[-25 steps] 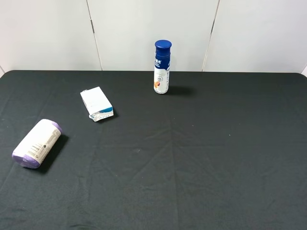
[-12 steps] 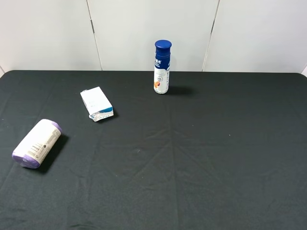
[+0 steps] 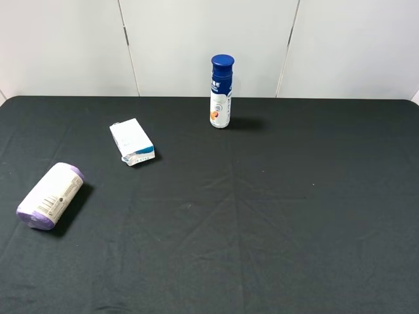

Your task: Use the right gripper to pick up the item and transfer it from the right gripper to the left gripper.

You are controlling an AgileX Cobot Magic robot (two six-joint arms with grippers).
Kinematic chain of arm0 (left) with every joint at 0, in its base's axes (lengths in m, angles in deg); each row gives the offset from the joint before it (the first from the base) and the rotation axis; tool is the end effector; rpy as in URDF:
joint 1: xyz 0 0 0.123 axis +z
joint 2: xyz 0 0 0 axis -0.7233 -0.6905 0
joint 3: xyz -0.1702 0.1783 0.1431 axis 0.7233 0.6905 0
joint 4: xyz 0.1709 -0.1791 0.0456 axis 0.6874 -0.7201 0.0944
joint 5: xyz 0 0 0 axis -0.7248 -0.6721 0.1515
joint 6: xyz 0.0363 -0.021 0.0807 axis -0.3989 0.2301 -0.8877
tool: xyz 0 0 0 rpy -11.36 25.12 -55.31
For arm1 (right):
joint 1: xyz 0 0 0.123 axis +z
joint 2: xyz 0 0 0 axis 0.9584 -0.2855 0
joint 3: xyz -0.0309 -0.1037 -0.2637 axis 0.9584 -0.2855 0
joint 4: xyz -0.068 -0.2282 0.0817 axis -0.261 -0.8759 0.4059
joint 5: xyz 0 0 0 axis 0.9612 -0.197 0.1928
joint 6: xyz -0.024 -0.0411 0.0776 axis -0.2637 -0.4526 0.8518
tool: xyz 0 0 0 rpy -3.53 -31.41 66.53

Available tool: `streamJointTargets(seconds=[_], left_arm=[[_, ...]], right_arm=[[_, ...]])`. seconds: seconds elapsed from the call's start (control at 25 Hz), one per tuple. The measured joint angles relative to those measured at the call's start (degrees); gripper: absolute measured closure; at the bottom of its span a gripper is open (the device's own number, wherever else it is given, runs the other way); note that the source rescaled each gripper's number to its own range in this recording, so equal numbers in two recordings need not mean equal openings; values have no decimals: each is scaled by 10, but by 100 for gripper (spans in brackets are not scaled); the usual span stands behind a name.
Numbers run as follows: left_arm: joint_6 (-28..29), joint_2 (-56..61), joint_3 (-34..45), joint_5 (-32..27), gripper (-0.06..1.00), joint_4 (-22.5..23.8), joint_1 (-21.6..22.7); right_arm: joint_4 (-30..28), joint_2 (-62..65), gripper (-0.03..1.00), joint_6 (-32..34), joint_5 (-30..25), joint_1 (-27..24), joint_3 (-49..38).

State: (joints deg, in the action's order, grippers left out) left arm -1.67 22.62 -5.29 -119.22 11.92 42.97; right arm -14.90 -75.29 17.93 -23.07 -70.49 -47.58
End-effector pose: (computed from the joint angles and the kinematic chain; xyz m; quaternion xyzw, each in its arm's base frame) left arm -0.0043 0.0046 0.2745 0.0098 0.8544 0.0037 0.5195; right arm -0.0026 -0.0038 0.2769 -0.0057 0.8464 -0.0005 0.5326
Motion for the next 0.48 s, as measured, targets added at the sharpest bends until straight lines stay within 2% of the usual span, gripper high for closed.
streamJointTargets(seconds=[0.48], left_arm=[[0,0,0,0,-6,1,0]], right_arm=[[0,0,-3,0,0,0,0]])
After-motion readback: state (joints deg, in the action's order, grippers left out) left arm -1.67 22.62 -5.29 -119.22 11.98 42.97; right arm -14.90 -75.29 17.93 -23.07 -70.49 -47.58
